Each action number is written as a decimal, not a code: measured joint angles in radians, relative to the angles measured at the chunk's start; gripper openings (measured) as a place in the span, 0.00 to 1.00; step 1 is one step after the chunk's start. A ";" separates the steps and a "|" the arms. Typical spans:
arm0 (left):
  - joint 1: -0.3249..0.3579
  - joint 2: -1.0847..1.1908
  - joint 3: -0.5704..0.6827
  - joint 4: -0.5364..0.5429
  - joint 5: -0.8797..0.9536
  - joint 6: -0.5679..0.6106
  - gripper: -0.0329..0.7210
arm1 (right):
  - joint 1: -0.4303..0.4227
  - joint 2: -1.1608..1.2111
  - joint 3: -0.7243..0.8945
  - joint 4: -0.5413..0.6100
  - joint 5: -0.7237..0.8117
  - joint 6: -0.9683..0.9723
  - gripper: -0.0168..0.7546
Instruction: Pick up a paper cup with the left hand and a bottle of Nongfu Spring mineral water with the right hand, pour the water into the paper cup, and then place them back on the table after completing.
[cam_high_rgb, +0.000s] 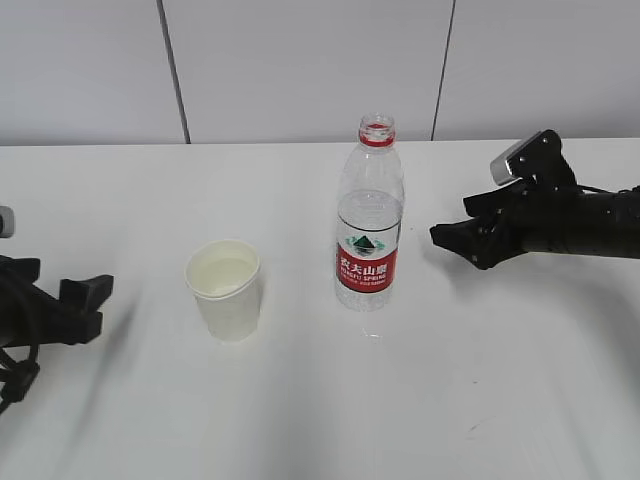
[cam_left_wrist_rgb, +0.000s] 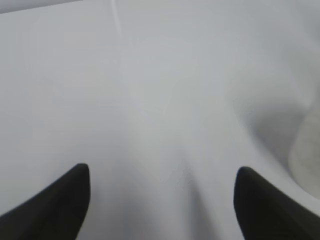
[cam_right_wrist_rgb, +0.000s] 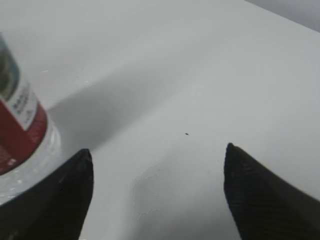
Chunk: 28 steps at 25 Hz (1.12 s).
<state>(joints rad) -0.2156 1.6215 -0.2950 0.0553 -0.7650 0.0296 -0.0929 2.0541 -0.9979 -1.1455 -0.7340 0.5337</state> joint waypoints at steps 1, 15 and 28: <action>0.022 -0.011 0.000 0.000 0.002 0.000 0.77 | 0.000 0.000 0.000 0.025 0.019 0.000 0.80; 0.152 -0.030 -0.211 -0.002 0.347 0.000 0.77 | 0.000 -0.026 -0.092 0.390 0.464 -0.004 0.79; 0.153 -0.029 -0.672 0.028 1.218 0.000 0.77 | -0.002 -0.091 -0.301 0.732 1.388 -0.272 0.79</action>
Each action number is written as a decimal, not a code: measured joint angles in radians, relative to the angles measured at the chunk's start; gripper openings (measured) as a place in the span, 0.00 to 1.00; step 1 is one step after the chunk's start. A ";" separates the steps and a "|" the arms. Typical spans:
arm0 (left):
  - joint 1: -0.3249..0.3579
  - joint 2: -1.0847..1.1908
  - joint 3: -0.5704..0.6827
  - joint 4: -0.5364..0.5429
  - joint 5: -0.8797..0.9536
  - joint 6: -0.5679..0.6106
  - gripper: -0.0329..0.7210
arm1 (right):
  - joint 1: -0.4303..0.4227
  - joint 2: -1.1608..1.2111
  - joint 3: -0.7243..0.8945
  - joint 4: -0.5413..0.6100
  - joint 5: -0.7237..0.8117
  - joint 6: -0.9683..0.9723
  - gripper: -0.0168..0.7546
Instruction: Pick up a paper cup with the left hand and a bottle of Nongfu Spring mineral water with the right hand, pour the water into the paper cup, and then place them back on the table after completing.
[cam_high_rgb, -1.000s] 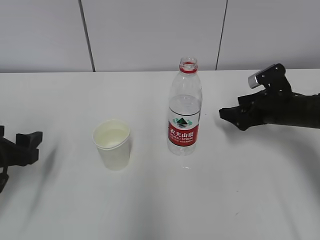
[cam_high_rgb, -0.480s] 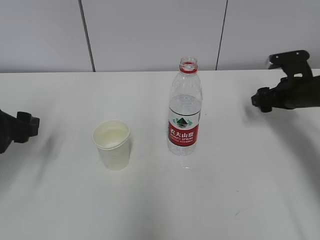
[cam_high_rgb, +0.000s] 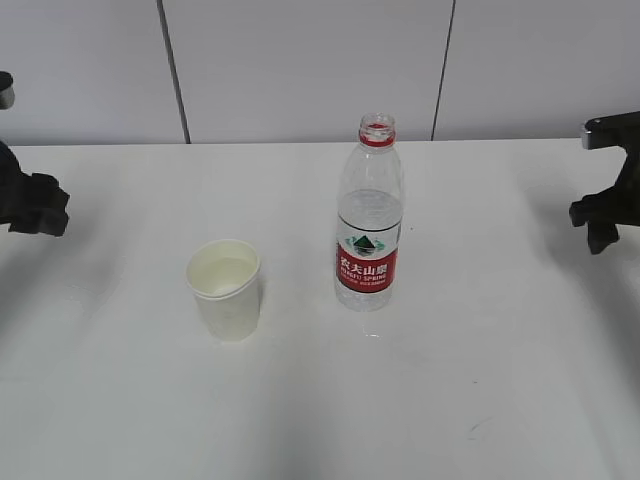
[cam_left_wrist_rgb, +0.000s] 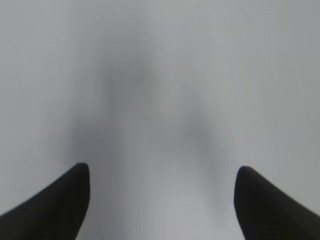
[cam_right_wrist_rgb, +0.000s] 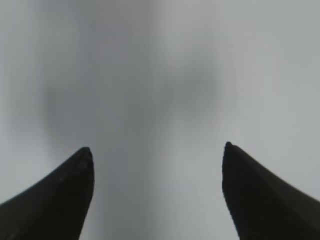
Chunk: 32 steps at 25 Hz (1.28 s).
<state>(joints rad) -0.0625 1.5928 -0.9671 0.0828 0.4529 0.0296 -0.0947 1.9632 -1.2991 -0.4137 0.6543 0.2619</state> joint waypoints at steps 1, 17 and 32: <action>0.000 0.000 -0.031 0.002 0.044 0.000 0.77 | 0.000 0.000 -0.011 0.076 0.035 -0.057 0.79; 0.000 0.000 -0.319 0.018 0.613 0.000 0.76 | 0.000 0.000 -0.452 0.517 0.549 -0.382 0.79; 0.000 -0.032 -0.302 0.009 0.720 0.000 0.75 | 0.000 -0.120 -0.398 0.523 0.573 -0.428 0.79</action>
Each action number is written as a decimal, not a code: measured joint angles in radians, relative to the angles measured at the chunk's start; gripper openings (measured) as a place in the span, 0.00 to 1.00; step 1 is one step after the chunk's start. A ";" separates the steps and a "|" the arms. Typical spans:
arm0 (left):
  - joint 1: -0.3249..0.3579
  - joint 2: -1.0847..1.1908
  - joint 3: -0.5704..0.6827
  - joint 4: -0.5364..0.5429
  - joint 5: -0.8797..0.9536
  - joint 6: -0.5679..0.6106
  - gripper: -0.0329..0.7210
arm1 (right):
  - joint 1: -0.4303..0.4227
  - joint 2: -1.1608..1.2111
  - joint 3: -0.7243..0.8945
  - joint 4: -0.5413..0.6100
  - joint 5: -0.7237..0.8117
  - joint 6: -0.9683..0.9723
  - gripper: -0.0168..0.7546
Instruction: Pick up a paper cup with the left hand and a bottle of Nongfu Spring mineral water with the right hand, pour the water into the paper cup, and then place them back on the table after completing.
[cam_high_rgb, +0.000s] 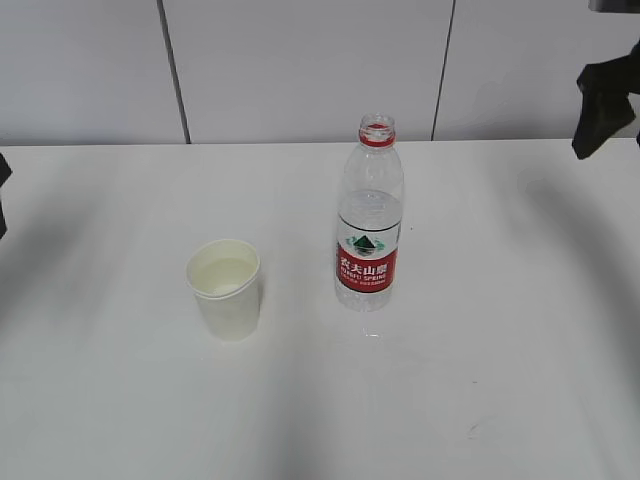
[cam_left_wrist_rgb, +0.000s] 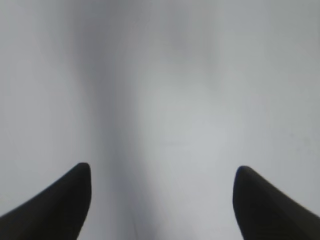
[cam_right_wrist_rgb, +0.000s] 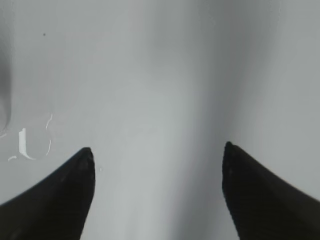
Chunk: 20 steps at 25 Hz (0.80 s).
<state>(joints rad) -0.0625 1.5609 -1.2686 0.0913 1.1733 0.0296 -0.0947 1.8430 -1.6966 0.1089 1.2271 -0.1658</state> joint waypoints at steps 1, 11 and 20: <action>0.000 -0.022 0.025 -0.006 -0.003 0.000 0.75 | 0.000 -0.025 0.031 0.000 0.000 -0.005 0.79; 0.000 -0.306 0.321 -0.066 -0.051 0.000 0.75 | 0.000 -0.341 0.420 0.018 0.002 -0.041 0.79; 0.000 -0.508 0.537 -0.091 -0.081 0.000 0.75 | 0.000 -0.593 0.730 0.053 -0.093 -0.069 0.79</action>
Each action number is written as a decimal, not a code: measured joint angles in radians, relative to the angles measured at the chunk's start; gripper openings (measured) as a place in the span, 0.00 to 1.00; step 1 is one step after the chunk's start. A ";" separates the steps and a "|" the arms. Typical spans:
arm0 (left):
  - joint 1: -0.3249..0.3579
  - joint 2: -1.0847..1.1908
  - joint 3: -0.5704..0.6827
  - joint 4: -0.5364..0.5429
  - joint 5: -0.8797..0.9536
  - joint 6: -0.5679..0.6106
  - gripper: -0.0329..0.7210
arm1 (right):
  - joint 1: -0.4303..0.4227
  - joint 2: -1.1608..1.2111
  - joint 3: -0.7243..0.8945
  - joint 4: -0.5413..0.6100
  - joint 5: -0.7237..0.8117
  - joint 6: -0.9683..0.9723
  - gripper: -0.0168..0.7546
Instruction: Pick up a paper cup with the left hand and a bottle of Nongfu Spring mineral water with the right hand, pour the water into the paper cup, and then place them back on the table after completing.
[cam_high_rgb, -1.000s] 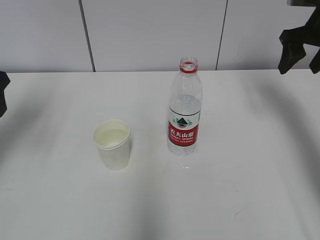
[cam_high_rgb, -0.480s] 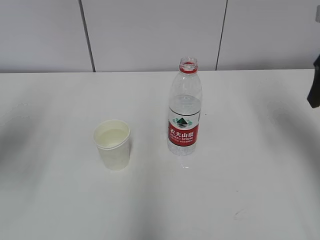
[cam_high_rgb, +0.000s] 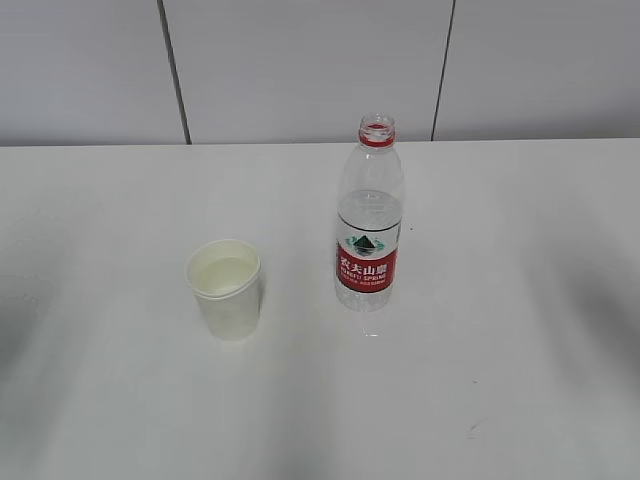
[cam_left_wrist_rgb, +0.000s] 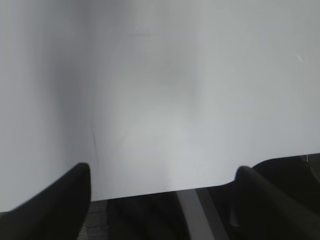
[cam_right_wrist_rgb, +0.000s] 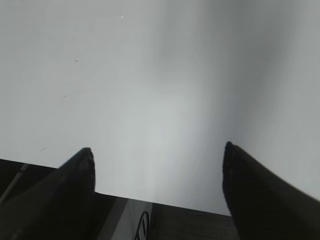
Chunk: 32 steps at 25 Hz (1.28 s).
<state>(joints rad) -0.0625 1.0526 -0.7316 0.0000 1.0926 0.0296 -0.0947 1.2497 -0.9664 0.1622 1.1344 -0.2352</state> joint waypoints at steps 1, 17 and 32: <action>0.000 -0.023 0.024 -0.010 -0.005 0.000 0.75 | 0.000 -0.020 0.031 0.011 -0.012 -0.008 0.79; 0.000 -0.475 0.203 -0.050 -0.014 0.000 0.75 | 0.000 -0.450 0.441 0.076 -0.089 -0.073 0.78; 0.000 -0.908 0.209 -0.051 -0.003 0.000 0.75 | 0.000 -0.897 0.473 0.076 0.007 -0.063 0.78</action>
<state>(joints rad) -0.0625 0.1446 -0.5224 -0.0506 1.0894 0.0296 -0.0947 0.3524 -0.4933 0.2387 1.1409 -0.2982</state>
